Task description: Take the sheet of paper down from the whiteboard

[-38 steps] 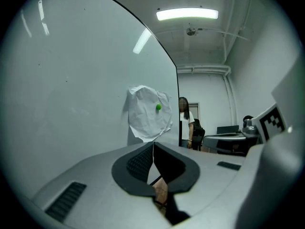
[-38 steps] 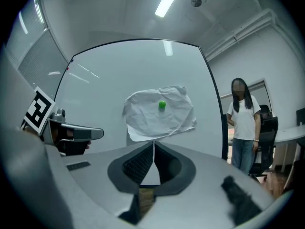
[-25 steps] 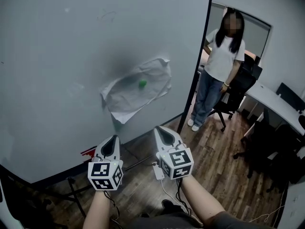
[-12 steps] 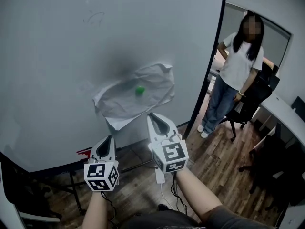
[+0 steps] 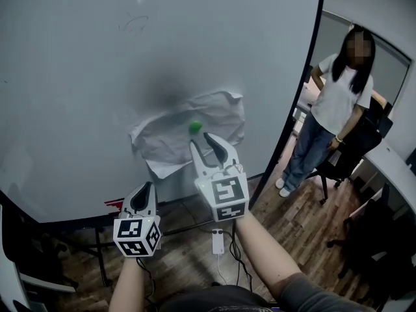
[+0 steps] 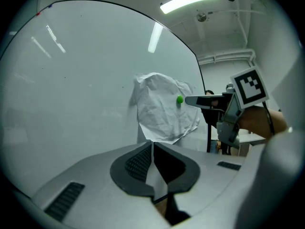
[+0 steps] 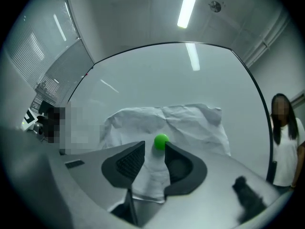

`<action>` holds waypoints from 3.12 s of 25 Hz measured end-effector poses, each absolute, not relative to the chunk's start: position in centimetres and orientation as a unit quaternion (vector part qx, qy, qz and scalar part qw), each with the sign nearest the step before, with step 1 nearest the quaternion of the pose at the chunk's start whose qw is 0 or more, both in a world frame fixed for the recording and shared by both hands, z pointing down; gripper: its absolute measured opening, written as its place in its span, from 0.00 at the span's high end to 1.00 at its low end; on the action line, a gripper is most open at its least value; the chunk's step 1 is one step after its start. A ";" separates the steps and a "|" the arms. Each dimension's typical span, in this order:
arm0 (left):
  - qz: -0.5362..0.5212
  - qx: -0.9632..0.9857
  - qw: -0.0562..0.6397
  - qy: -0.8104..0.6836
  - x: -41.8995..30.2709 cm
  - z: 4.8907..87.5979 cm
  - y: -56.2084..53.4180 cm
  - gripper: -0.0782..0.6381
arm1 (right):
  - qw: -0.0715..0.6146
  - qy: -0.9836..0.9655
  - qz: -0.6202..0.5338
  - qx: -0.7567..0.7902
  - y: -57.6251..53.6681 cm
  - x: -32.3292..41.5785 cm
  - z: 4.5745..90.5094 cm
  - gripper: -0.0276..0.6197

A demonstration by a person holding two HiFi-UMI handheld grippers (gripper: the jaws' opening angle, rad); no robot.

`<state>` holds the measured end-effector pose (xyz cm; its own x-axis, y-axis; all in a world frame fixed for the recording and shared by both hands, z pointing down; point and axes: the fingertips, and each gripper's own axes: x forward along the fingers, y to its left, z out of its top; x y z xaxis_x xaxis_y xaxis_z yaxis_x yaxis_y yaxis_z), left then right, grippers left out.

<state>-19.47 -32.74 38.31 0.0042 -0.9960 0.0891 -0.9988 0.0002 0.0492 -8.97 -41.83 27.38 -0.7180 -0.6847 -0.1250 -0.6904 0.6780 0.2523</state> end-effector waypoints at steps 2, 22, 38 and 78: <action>0.014 0.705 0.048 -0.707 -19.4 38.3 -32.8 0.87 | 0.010 0.912 0.150 -0.382 -42.3 -9.1 26.9 0.77; 0.011 0.699 0.061 -0.712 -20.1 39.1 -33.5 0.87 | -0.007 0.892 0.158 -0.424 -45.1 -10.3 26.6 0.74; 0.021 0.739 0.057 -0.671 -18.2 39.3 -34.6 0.73 | -0.007 0.891 0.158 -0.426 -45.1 -10.3 26.5 0.76; -0.066 0.714 0.091 -0.691 -20.7 37.7 -36.2 0.87 | -0.010 0.888 0.166 -0.429 -44.3 -9.9 26.9 0.85</action>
